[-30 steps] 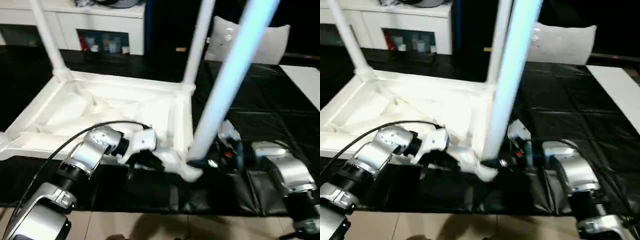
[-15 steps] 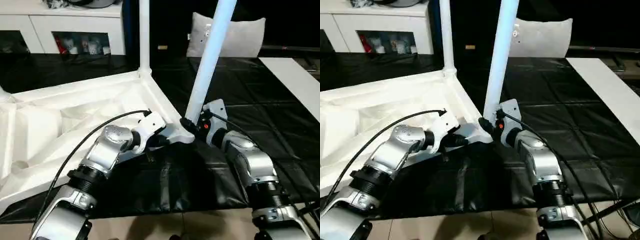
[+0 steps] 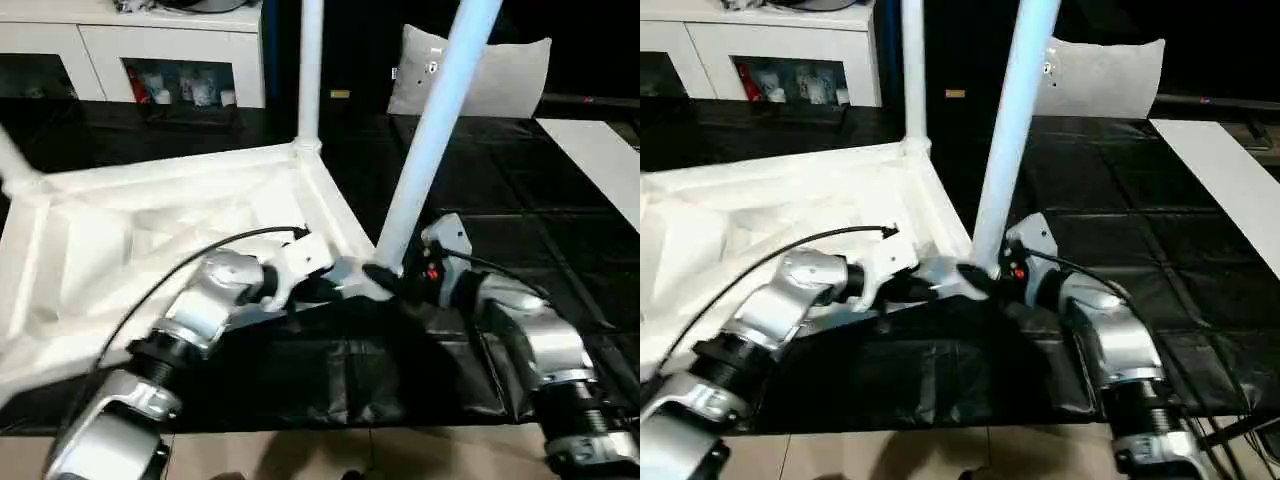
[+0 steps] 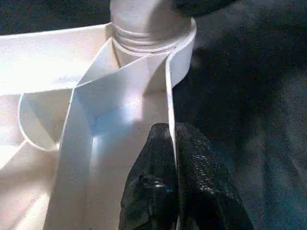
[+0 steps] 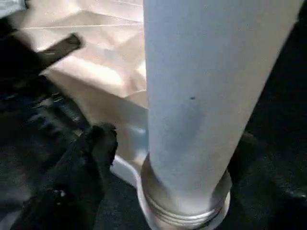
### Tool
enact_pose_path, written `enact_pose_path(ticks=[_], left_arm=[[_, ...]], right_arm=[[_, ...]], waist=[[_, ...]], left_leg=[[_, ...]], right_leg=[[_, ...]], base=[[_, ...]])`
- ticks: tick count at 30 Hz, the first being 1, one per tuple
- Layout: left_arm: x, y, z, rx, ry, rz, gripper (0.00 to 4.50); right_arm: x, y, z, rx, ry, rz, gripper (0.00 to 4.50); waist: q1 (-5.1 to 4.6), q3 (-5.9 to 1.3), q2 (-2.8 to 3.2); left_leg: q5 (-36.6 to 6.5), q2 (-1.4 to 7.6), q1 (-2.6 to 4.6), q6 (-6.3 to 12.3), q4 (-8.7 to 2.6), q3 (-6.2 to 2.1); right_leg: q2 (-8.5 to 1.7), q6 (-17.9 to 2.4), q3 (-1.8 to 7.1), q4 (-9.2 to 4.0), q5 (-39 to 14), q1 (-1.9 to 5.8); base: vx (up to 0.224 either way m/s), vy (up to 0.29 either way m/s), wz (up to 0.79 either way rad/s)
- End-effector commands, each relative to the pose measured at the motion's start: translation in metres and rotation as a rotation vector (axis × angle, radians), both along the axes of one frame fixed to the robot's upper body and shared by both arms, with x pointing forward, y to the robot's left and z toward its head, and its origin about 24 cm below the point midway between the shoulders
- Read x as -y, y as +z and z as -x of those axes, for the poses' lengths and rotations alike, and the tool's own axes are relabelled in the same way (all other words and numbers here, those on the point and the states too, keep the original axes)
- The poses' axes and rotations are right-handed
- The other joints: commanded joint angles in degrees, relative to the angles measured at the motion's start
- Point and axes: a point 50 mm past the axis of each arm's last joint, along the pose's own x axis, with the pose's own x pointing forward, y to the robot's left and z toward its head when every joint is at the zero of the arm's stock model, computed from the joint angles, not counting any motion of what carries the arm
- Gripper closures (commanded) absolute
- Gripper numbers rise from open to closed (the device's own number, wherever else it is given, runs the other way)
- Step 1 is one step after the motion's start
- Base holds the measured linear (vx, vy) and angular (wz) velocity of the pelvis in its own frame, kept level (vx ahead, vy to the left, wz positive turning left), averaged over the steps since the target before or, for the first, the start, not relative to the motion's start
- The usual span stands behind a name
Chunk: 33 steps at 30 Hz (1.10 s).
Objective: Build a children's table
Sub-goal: Rotate leg to tighten
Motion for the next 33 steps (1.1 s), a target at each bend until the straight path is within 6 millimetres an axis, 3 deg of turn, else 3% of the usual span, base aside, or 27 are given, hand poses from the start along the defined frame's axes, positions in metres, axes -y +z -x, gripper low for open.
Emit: enact_pose_path(ticks=[1, 3, 4, 6, 10, 12, 16, 25, 30, 33], left_arm=[[0.005, 0.004, 0.004, 0.010, -0.101, 0.000, 4.50], [-0.001, 0.003, 0.005, 0.007, -0.161, -0.033, 4.50], [-0.004, 0.004, 0.006, 0.007, -0.205, -0.053, 4.50], [-0.005, 0.005, 0.007, 0.004, -0.258, -0.070, 4.50], [-0.005, 0.006, 0.014, -0.031, -0.380, -0.083, 4.50], [-0.003, 0.007, 0.016, -0.038, -0.414, -0.082, 4.50], [0.002, 0.008, 0.018, -0.049, -0.469, -0.074, 4.50], [0.003, 0.009, 0.018, -0.050, -0.484, -0.065, 4.50], [0.002, 0.008, 0.015, -0.067, -0.417, -0.034, 4.50], [0.007, 0.012, 0.012, -0.102, -0.293, 0.062, 4.50]], right_arm=[[0.002, 0.007, 0.003, 0.031, 0.071, 0.006, 0.44], [0.012, 0.009, 0.009, 0.019, 0.156, 0.031, 0.44], [0.017, 0.011, 0.013, 0.006, 0.215, 0.045, 0.75], [0.022, 0.011, 0.017, -0.017, 0.268, 0.051, 0.78], [0.022, 0.009, 0.021, -0.073, 0.367, 0.034, 1.24], [0.020, 0.009, 0.023, -0.089, 0.403, 0.029, 1.26], [0.017, 0.008, 0.024, -0.112, 0.450, 0.003, 1.68], [0.014, 0.006, 0.029, -0.150, 0.499, -0.018, 2.38], [0.011, 0.004, 0.032, -0.164, 0.483, -0.052, 2.43], [-0.001, -0.002, 0.027, -0.146, 0.358, -0.029, 2.43]], waist=[[0.23, -3.58, 0.19], [0.42, -3.61, 0.12], [0.77, -3.59, 0.01], [1.03, -3.68, -0.05], [1.30, -3.60, -0.02], [1.45, -3.62, -0.12], [2.48, -3.66, -0.06], [2.74, -3.80, -0.15], [2.77, -3.77, -0.15], [2.56, -3.64, -0.21]], left_leg=[[-5.5, 3.16, -0.29, 4.93, -3.57, -0.95], [-5.3, 3.16, -0.26, 5.12, -3.51, -0.92], [-5.1, 3.29, -0.28, 5.66, -3.48, -0.87], [-4.4, 3.35, -0.23, 5.77, -3.47, -0.86], [-5.1, 3.39, -0.30, 5.25, -3.47, -0.86], [-5.2, 3.54, -0.17, 5.06, -3.46, -0.77], [-4.6, 3.63, -0.02, 4.80, -3.45, -0.70], [-4.0, 3.43, -0.29, 4.19, -3.36, -0.78], [-4.0, 3.43, -0.32, 4.11, -3.37, -0.79], [-4.4, 3.28, -0.28, 3.37, -3.51, -0.90]], right_leg=[[-5.22, -10.9, 3.46, -4.54, -12.6, 3.77], [-5.10, -11.2, 3.38, -4.48, -11.8, 3.75], [-5.20, -11.1, 3.51, -4.39, -11.2, 3.79], [-5.25, -11.5, 3.50, -4.16, -10.2, 3.75], [-5.35, -11.5, 3.35, -4.30, -12.5, 3.76], [-5.28, -11.7, 3.34, -4.28, -12.4, 3.61], [-5.34, -11.7, 3.38, -4.10, -11.8, 3.54], [-5.32, -11.0, 3.29, -4.04, -11.6, 3.69], [-5.34, -10.7, 3.27, -4.12, -12.1, 3.72], [-5.33, -10.2, 3.22, -4.34, -13.8, 3.66]], base=[[0.000, 0.000, 0.00], [0.000, 0.000, 0.00], [0.000, 0.000, 0.00], [0.000, 0.000, 0.00], [0.000, 0.000, 0.00], [0.000, 0.000, 0.00], [0.000, 0.000, 0.00], [0.000, 0.000, 0.00], [0.000, 0.000, 0.00], [0.000, 0.000, 0.00]])
